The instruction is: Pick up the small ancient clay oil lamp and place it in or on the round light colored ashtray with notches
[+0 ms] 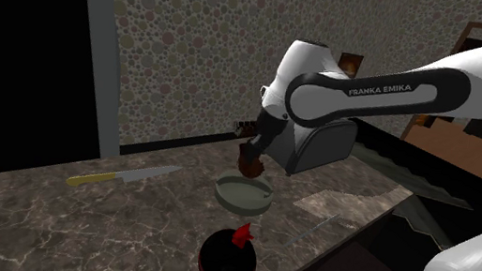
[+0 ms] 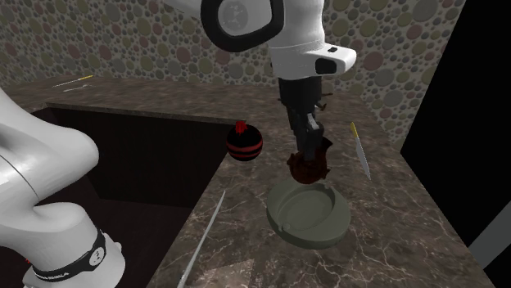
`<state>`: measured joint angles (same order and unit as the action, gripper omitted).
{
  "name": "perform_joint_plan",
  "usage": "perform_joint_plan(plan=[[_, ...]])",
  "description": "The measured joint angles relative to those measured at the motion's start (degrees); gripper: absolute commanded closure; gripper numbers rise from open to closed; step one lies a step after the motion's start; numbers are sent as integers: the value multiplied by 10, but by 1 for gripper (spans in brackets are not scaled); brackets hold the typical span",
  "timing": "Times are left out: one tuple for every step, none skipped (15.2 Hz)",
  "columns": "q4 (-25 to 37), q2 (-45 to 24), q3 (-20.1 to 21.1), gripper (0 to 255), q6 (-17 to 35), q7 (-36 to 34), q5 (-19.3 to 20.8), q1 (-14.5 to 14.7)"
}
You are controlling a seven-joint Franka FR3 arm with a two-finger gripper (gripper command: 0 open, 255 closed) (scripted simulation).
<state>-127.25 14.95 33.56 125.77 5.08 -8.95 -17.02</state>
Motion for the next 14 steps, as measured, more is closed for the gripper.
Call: perform_joint_plan(plan=[[5,2,-1,255,-7,1,-1,0],[8,3,-2,255,-11,2,-1,0],[17,1,-5,255,-18,5,1,-3],[39,-8,-11,255,-32,11,7,-9],[45,-9,-14,255,-39,15,7,-10],[45,-11,-14,255,-37,16,8,-11],[42,-13,-14,255,-33,16,9,-12],[38,-15,-14,255,-27,17,10,-12],[32,-16,-13,255,-19,17,10,-12],[27,-19,-12,255,-12,16,11,-12],[23,-23,-10,255,-4,14,13,-12],[17,-24,-9,255,3,13,13,-12],[13,-28,-7,255,10,11,15,-12],[8,-30,-6,255,17,11,16,-12]])
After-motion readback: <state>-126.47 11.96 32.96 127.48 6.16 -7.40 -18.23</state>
